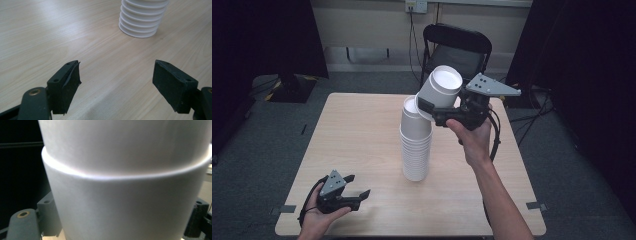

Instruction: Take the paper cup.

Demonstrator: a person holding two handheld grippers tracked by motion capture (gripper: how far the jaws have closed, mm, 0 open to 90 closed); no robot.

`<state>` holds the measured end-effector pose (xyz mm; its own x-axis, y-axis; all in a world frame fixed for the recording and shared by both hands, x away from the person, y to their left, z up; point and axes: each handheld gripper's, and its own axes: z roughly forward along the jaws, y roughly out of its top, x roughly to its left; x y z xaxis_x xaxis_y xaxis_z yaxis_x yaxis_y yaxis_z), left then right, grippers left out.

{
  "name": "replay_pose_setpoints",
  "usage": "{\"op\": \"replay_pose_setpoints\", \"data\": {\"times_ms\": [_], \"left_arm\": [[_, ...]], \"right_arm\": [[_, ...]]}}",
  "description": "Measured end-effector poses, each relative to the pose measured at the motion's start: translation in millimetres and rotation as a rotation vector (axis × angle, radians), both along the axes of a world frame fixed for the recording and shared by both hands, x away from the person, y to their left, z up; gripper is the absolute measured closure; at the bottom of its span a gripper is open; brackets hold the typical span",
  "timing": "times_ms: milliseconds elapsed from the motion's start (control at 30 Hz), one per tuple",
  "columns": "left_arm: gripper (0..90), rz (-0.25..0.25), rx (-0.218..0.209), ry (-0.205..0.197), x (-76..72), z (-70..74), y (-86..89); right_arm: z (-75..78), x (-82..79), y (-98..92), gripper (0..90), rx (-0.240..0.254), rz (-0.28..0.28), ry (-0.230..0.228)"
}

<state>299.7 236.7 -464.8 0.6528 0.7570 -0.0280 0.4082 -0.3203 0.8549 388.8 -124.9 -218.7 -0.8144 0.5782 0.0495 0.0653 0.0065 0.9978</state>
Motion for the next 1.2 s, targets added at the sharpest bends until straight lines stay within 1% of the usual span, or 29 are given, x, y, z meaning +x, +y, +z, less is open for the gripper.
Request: {"op": "replay_pose_setpoints", "data": {"times_ms": [67, 100, 267, 333, 367, 433, 500, 567, 600, 633, 700, 733, 800, 867, 933, 1000, 1067, 1100, 1133, 1167, 1200], "left_arm": [[21.9, -0.029, -0.027, -0.011, -0.8, 1.7, -0.7], [21.8, -0.036, -0.044, -0.016, -1.4, 2.6, -2.0], [21.9, -0.043, -0.035, -0.021, -2.3, 2.7, -3.2], [22.1, -0.041, -0.032, -0.029, -2.7, 3.5, -2.8], [22.6, -0.04, -0.038, -0.025, -2.9, 3.9, -2.8], [22.9, -0.043, -0.048, -0.017, -3.2, 4.3, -3.8], [22.9, -0.046, -0.046, -0.011, -2.7, 4.2, -5.5], [22.9, -0.054, -0.032, -0.019, -2.3, 4.2, -6.8], [22.9, -0.054, -0.032, -0.019, -2.3, 4.2, -6.8], [22.9, -0.056, -0.042, -0.017, -2.7, 4.3, -8.6], [23.0, -0.058, -0.035, -0.023, -3.0, 5.2, -8.6], [23.4, -0.056, -0.043, -0.025, -3.5, 5.6, -9.0], [23.5, -0.053, -0.045, -0.025, -3.2, 6.0, -9.1], [24.0, -0.051, -0.057, -0.022, -3.1, 6.3, -9.8], [23.9, -0.055, -0.048, -0.028, -2.8, 6.2, -10.3], [23.9, -0.054, -0.046, -0.028, -2.8, 6.3, -10.3], [23.9, -0.042, -0.049, -0.033, -2.9, 6.8, -10.0], [23.2, -0.009, -0.062, -0.04, -3.1, 6.9, -9.6], [22.0, -0.009, -0.062, -0.04, -3.1, 6.9, -9.6], [22.0, -0.015, -0.078, -0.037, -2.7, 7.2, -9.4], [22.4, -0.01, -0.079, -0.033, -2.9, 7.7, -10.1]], "right_arm": [[-1.1, -1.3, -4.4, 13.9, -0.001, -0.006, 0.002], [-1.3, -2.9, -8.8, 13.9, 0.007, -0.021, -0.005], [-0.6, -7.7, -17.8, 13.9, 0.012, -0.04, -0.018], [-2.7, -8.7, -24.1, 14.0, 0.009, -0.049, -0.008], [-4.5, -8.4, -27.1, 14.0, 0.014, -0.05, 0.005], [-10.7, -7.3, -37.8, 14.0, 0.001, -0.074, 0.016], [-13.7, -7.5, -43.7, 14.0, -0.001, -0.084, 0.024], [-16.4, -8.2, -50.6, 14.1, -0.007, -0.098, 0.026], [-17.7, -8.8, -53.7, 14.1, -0.012, -0.104, 0.035], [-19.1, -8.9, -56.4, 14.1, -0.015, -0.111, 0.037], [-20.9, -8.9, -58.8, 14.1, -0.017, -0.118, 0.042], [-25.5, -9.3, -62.3, 14.1, -0.024, -0.124, 0.057], [-28.2, -10.0, -63.5, 14.1, -0.029, -0.126, 0.062], [-37.5, -12.3, -66.5, 14.2, -0.038, -0.132, 0.074], [-42.4, -14.0, -68.3, 14.2, -0.044, -0.13, 0.085], [-43.9, -15.1, -69.2, 14.2, -0.048, -0.135, 0.092], [-48.5, -17.7, -72.3, 14.3, -0.051, -0.154, 0.102], [-52.7, -19.0, -74.8, 14.3, -0.05, -0.151, 0.114], [-52.7, -19.0, -74.8, 14.3, -0.05, -0.151, 0.114], [-55.4, -20.2, -75.9, 14.3, -0.052, -0.157, 0.117], [-59.1, -21.5, -76.9, 14.3, -0.053, -0.157, 0.124]]}}
